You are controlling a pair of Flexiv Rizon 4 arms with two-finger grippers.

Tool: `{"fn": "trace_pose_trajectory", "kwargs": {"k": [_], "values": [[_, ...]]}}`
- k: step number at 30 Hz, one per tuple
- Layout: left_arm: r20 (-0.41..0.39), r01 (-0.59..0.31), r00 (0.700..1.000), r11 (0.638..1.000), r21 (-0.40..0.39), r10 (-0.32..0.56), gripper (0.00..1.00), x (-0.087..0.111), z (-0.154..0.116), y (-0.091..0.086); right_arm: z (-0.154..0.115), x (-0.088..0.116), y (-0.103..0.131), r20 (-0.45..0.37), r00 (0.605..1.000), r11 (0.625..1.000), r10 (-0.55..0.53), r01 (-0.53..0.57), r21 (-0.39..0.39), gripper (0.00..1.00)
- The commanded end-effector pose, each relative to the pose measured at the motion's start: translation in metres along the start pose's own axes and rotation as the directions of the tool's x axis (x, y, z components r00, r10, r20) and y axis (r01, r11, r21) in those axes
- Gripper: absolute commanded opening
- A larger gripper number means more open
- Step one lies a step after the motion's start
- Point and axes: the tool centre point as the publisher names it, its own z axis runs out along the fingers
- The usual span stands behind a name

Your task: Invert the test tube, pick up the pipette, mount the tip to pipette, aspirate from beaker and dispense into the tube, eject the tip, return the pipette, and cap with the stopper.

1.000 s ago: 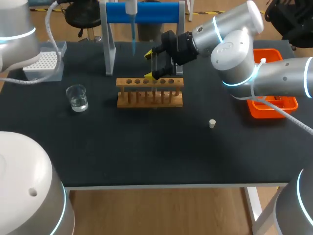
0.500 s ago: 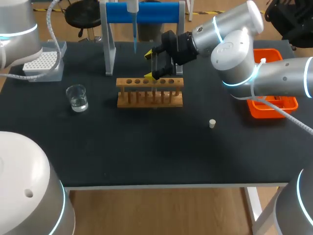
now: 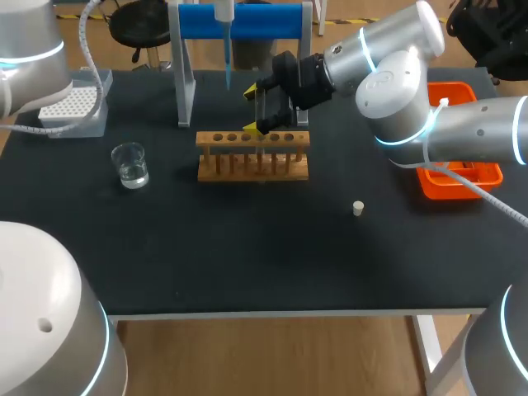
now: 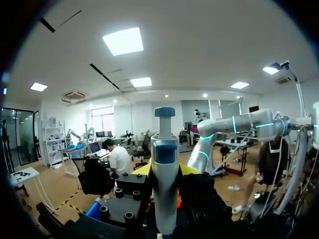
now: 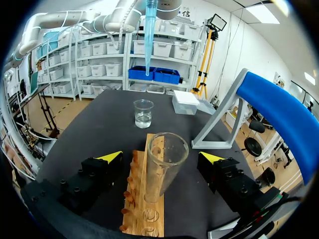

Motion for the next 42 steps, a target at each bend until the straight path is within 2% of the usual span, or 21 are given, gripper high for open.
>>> {"fn": "trace_pose_trajectory", "kwargs": {"k": [1, 23, 42], "values": [[-0.007, -0.002, 1.000, 1.000, 0.013, 0.003, 0.00, -0.004, 0.005, 0.002, -0.001, 0.000, 0.000, -0.001, 1.000, 1.000, 0.000, 0.000, 0.002, 1.00], [-0.045, 0.010, 0.999, 0.999, 0.034, -0.008, 0.00, -0.018, 0.038, 0.000, -0.001, 0.000, 0.000, -0.001, 1.000, 1.000, 0.000, 0.000, 0.002, 1.00], [-0.061, 0.000, 0.998, 0.999, 0.050, 0.003, 0.00, -0.021, 0.045, 0.004, -0.001, 0.000, 0.000, -0.001, 1.000, 1.000, 0.000, 0.000, 0.002, 1.00]]}}
